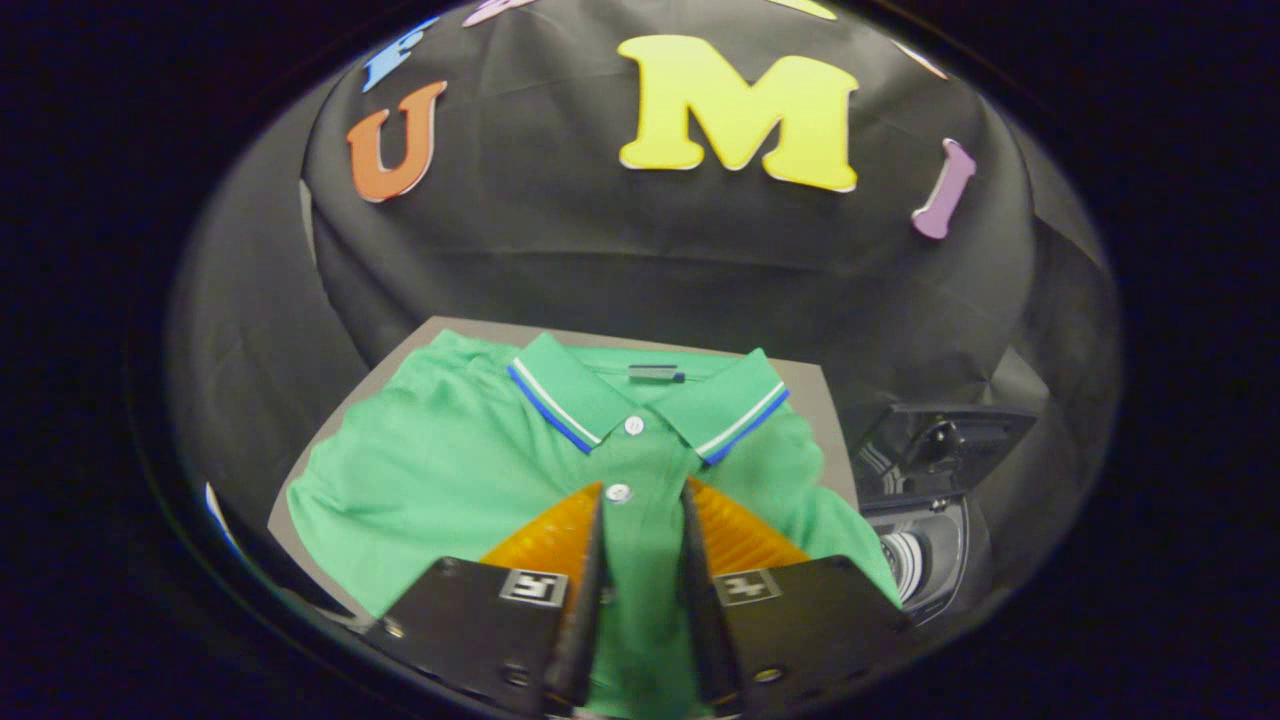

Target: Put the clothes into the washing machine and then close the washing machine lid.

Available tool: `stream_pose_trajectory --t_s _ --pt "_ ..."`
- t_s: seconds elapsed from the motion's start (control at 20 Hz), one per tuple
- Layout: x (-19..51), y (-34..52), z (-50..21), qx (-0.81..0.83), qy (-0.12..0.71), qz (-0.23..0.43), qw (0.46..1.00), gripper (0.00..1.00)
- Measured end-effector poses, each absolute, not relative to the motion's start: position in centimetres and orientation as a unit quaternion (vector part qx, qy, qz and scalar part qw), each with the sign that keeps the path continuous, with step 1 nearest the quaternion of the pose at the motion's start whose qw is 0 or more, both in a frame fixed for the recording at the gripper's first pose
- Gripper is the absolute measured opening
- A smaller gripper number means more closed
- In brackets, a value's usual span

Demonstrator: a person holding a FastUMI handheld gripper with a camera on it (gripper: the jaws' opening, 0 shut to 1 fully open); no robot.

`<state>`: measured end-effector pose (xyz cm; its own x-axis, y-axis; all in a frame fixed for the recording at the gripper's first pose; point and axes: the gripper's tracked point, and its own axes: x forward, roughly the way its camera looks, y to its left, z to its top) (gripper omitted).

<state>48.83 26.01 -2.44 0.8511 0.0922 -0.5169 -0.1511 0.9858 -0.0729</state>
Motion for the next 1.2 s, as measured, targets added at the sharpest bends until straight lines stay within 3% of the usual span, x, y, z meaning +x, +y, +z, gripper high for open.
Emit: stream_pose_trajectory --t_s 0.05,0.35,0.75,1.2 --pt "48.5 25.9 -2.3 -0.048 0.269 0.073 0.959 0.34" --pt "46.4 25.6 -1.9 -0.002 0.267 0.132 0.954 0.12" --pt "40.1 22.7 4.0 0.008 0.193 0.160 0.968 0.09" --pt "32.7 10.9 13.7 0.027 0.085 0.101 0.991 0.09"
